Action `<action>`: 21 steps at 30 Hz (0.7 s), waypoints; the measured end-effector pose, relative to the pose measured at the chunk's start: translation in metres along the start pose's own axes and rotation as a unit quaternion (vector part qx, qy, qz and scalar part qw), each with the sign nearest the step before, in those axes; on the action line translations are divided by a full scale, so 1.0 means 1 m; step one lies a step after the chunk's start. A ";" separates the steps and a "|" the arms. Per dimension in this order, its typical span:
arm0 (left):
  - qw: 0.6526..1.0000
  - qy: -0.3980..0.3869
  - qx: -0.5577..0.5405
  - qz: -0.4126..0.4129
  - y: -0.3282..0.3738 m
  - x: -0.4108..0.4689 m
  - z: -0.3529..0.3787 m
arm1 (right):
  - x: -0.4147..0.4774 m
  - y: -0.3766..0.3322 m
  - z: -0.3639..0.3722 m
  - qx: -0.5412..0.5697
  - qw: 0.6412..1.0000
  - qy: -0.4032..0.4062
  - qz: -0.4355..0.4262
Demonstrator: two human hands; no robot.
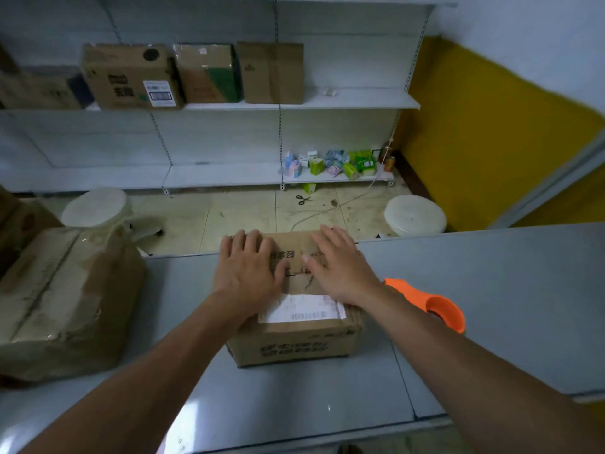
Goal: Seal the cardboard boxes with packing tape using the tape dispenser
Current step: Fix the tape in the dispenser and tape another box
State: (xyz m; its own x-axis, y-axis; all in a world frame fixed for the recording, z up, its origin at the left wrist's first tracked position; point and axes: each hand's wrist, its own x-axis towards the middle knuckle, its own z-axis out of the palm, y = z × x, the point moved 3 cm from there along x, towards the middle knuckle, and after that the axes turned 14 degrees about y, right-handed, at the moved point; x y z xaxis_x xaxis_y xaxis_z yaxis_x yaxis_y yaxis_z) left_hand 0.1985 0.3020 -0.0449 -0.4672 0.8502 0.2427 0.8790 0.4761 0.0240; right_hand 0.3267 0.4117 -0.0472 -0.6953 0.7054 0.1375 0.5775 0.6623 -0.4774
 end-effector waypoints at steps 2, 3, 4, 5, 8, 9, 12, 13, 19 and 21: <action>1.000 0.005 0.010 0.001 0.005 0.008 -0.006 | 0.004 0.020 -0.019 0.101 0.993 0.058 0.037; 1.000 0.018 -0.005 -0.003 0.010 0.011 -0.011 | 0.004 0.038 -0.029 0.124 0.985 0.101 0.066; 0.999 0.032 -0.028 -0.004 0.019 0.014 -0.015 | 0.001 0.059 -0.040 0.124 0.978 0.136 0.098; 0.998 0.039 -0.052 0.000 0.032 0.018 -0.017 | -0.005 0.083 -0.049 0.102 0.974 0.153 0.129; 0.994 0.025 -0.102 0.035 0.079 0.029 -0.012 | -0.033 0.153 -0.060 -0.035 0.978 0.095 0.181; 0.993 0.022 -0.111 0.036 0.090 0.032 -0.008 | -0.041 0.171 -0.057 -0.078 0.979 0.058 0.182; 0.990 0.042 -0.132 0.007 0.105 0.028 0.011 | -0.058 0.201 -0.037 -0.143 0.976 -0.013 0.164; 0.989 0.055 -0.136 -0.003 0.106 0.023 0.016 | -0.060 0.205 -0.029 -0.150 0.975 -0.020 0.162; 0.987 0.076 -0.142 -0.019 0.107 0.020 0.017 | -0.078 0.200 -0.028 -0.115 0.986 -0.034 0.116; 0.987 0.077 -0.138 -0.023 0.109 0.020 0.017 | -0.087 0.197 -0.026 -0.078 0.993 -0.034 0.085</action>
State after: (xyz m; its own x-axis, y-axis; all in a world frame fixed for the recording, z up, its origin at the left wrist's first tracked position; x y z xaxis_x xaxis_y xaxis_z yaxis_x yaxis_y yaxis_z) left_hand 0.2828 0.3748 -0.0538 -0.5067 0.7740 0.3797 0.8592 0.4170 0.2965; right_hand 0.5118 0.4873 -0.1301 -0.6055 0.7958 0.0052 0.7449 0.5691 -0.3481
